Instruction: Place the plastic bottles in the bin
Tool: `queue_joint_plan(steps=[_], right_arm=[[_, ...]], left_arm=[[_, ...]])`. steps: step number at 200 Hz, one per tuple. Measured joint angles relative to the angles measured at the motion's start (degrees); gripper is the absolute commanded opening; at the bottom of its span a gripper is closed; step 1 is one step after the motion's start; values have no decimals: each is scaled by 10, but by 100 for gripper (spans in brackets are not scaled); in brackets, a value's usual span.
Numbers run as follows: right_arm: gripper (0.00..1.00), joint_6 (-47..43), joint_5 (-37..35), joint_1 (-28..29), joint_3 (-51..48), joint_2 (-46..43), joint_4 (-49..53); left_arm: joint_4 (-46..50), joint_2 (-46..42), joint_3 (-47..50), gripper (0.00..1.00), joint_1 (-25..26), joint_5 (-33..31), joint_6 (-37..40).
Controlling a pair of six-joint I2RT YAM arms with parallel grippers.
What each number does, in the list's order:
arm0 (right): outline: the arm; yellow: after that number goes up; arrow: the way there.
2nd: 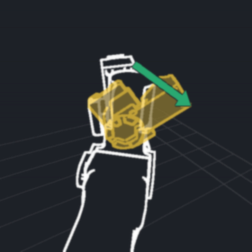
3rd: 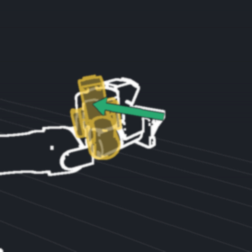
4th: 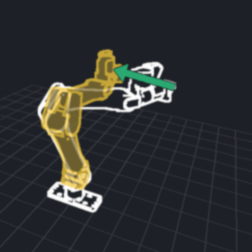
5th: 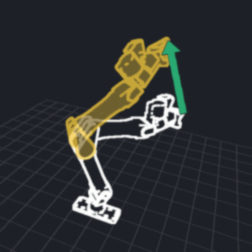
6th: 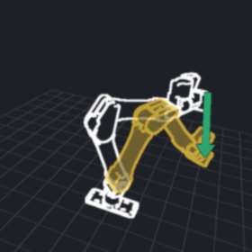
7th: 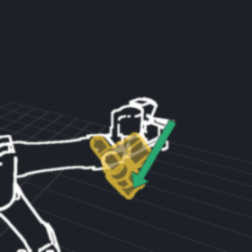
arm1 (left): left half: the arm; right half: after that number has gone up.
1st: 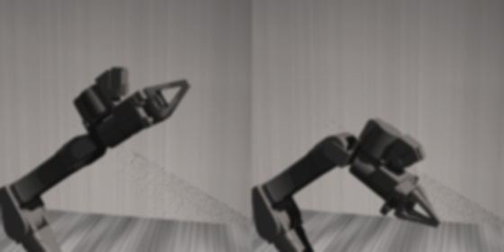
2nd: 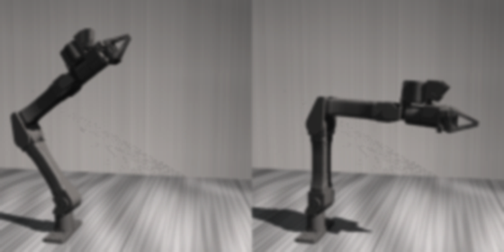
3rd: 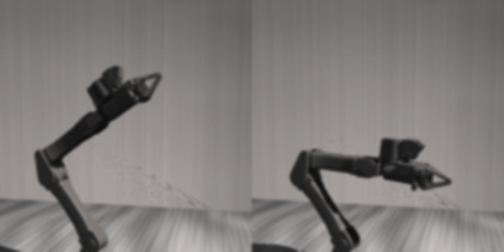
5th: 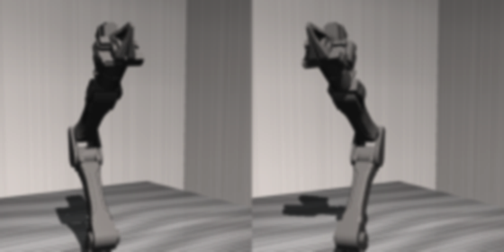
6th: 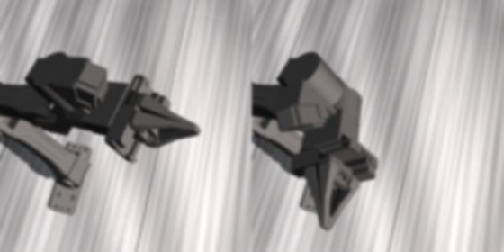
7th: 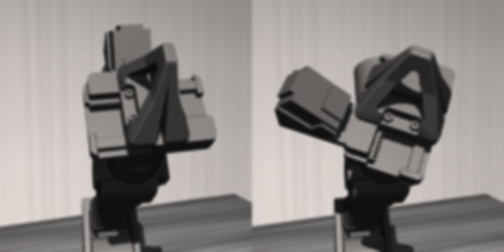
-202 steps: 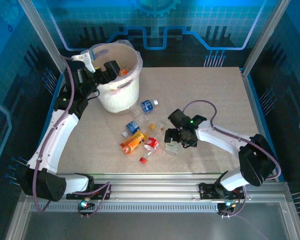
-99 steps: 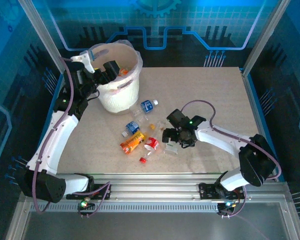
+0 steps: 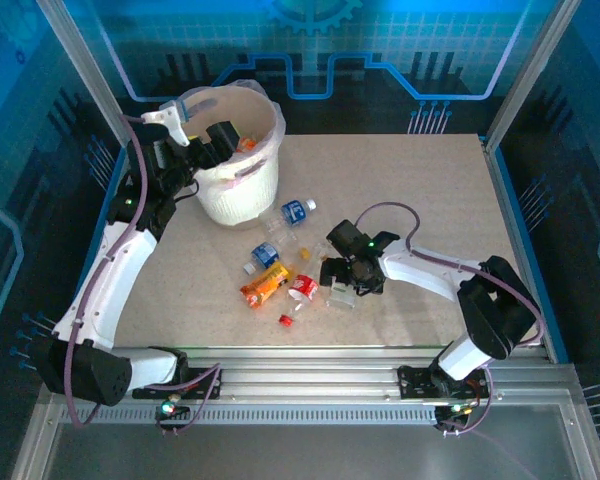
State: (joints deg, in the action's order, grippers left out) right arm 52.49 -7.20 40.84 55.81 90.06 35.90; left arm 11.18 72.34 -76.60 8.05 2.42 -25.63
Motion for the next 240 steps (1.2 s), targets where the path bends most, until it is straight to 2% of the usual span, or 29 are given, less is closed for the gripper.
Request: queue_joint_plan(steps=[92,112,164,199,240], right_arm=[[99,-15,-3,-1,-25,23,-10],[94,-22,-4,-1,-37,30,-8],[70,-44,-26,-1,-42,18,-6],[66,-76,-51,-1,-45,-30,-5],[62,-125,-81,0,-57,-147,-29]], left_arm=[[-5,0,5,99,1,0,-11],[-7,0,7,99,1,0,-13],[-8,0,7,99,4,0,-15],[-1,0,7,99,19,5,-14],[22,-12,7,99,84,13,-12]])
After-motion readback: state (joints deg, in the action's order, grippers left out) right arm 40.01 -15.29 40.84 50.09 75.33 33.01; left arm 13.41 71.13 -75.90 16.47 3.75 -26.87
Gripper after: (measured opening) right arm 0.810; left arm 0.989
